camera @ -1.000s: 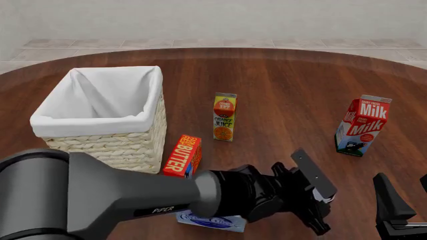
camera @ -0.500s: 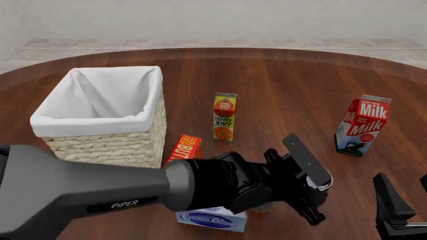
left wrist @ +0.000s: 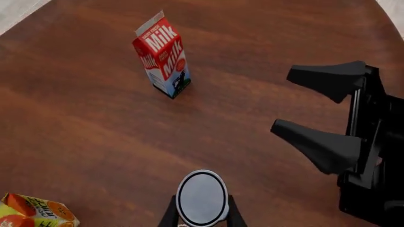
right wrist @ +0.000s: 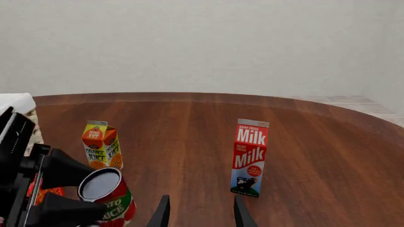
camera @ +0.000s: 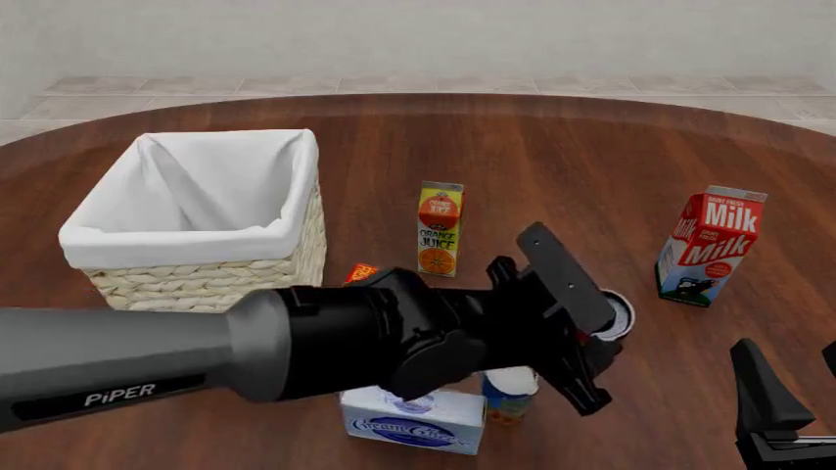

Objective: Pick up the tomato sauce, and put it in the basket.

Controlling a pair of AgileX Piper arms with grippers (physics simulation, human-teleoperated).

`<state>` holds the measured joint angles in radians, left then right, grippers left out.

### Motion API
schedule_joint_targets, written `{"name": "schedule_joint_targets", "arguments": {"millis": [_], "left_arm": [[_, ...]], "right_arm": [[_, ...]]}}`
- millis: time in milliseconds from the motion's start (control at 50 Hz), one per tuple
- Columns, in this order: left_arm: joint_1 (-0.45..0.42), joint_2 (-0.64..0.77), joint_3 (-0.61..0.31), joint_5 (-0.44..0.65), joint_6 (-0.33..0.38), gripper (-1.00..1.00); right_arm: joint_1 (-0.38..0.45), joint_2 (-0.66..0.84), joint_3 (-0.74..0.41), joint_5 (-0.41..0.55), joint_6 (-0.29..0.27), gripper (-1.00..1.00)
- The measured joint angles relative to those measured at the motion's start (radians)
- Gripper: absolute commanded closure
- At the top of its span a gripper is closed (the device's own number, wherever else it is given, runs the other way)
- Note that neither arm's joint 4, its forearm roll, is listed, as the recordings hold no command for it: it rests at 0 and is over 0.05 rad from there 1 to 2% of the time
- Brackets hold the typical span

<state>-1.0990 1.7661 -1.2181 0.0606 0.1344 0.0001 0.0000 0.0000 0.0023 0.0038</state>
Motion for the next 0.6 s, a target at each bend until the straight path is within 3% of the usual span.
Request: {"name": "schedule_joint_targets", "arguments": {"millis": [600], "left_arm": [[0.107, -0.215, 0.106, 0.021, 0.059, 1.0]], "right_arm": [[0.0, 0.0, 0.0, 0.0, 0.0, -1.0]]}}
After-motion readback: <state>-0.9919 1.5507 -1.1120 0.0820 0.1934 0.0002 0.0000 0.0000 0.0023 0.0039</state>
